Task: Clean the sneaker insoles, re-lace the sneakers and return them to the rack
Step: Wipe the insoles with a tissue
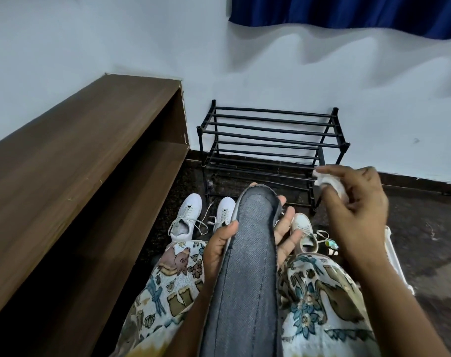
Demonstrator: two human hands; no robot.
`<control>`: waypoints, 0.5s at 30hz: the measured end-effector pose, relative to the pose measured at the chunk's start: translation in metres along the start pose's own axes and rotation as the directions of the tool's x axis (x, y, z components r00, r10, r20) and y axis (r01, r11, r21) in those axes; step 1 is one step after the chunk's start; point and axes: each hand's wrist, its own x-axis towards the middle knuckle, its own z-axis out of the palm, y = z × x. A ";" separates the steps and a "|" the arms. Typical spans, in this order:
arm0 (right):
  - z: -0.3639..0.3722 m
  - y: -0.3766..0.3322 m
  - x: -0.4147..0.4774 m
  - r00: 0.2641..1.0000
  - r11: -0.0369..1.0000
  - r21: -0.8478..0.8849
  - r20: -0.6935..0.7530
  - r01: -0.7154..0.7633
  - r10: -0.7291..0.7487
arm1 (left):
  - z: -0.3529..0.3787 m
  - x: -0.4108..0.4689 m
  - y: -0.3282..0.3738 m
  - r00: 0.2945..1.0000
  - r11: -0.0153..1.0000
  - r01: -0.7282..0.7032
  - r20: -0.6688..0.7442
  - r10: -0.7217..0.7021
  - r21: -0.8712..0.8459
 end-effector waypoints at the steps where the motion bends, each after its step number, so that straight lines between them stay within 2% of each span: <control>1: 0.002 -0.001 0.000 0.996 0.996 0.089 0.092 -0.016 0.008 | 0.001 0.000 0.001 0.997 0.998 0.050 0.056 -0.048 -0.033; 3: 0.008 -0.007 0.003 0.959 0.978 0.203 0.282 -0.046 -0.013 | 0.004 0.002 0.007 0.994 0.997 0.071 0.080 -0.070 -0.006; 5: 0.014 -0.016 0.010 0.888 0.966 0.241 0.459 -0.089 -0.032 | 0.005 0.013 0.025 0.994 0.994 0.081 0.074 -0.086 0.075; 7: 0.022 -0.019 0.023 0.825 0.966 0.223 0.565 -0.131 -0.019 | 0.007 0.031 0.047 0.980 0.967 0.194 0.013 -0.199 0.163; 9: 0.034 -0.019 0.037 0.772 0.915 0.268 0.632 -0.302 0.070 | 0.010 0.054 0.072 0.929 0.925 0.339 0.092 -0.358 0.174; 11: 0.052 -0.009 0.057 0.720 0.811 0.327 0.676 -0.485 0.158 | 0.013 0.074 0.096 0.895 0.888 0.397 0.118 -0.431 0.231; 13: 0.073 0.011 0.082 0.745 0.779 0.336 0.623 -0.530 0.238 | 0.005 0.086 0.117 0.908 0.820 0.320 0.094 -0.408 0.474; 15: 0.093 0.039 0.102 0.753 0.736 0.331 0.553 -0.591 0.356 | -0.021 0.095 0.141 0.958 0.898 0.280 -0.034 -0.286 0.340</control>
